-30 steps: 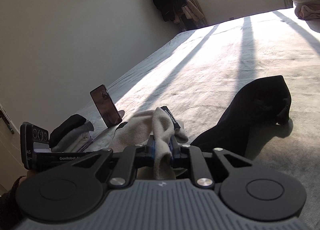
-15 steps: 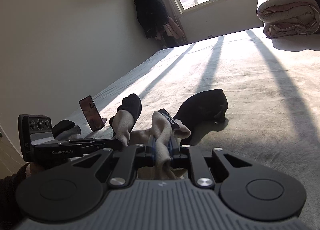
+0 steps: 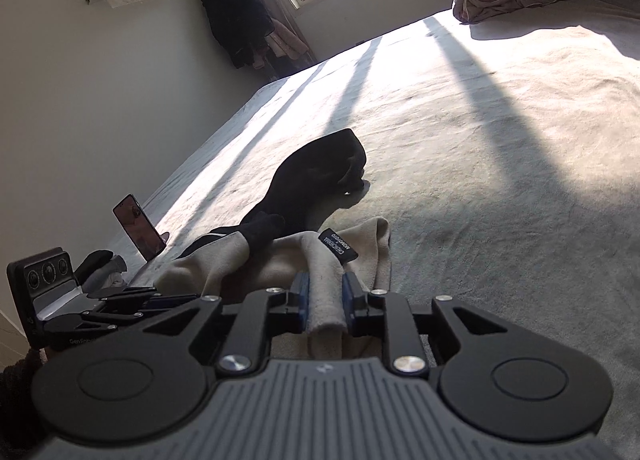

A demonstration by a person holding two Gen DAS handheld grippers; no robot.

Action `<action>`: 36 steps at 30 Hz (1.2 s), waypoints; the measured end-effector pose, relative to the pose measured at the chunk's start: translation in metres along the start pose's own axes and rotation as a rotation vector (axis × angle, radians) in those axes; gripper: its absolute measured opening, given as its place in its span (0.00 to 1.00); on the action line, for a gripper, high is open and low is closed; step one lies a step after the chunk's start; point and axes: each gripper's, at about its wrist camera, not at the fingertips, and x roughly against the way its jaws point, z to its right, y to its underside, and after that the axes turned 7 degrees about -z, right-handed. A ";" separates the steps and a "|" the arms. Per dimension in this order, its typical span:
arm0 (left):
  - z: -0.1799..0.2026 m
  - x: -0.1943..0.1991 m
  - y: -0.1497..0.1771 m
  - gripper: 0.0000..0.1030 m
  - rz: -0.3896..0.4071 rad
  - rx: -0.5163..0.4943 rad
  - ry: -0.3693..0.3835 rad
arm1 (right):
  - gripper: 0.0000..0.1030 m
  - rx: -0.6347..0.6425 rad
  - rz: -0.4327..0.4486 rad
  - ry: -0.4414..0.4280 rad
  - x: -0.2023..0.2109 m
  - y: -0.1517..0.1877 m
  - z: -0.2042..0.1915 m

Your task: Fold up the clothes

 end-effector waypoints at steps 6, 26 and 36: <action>-0.019 0.034 -0.007 0.52 0.089 0.064 -0.013 | 0.45 0.014 0.010 -0.015 -0.008 -0.010 -0.006; -0.117 0.053 0.017 0.67 0.054 0.241 -0.217 | 0.46 -0.082 -0.152 -0.161 -0.104 -0.041 -0.047; -0.134 0.025 0.014 0.34 0.075 0.392 0.016 | 0.45 -0.216 -0.164 -0.175 -0.136 -0.049 -0.044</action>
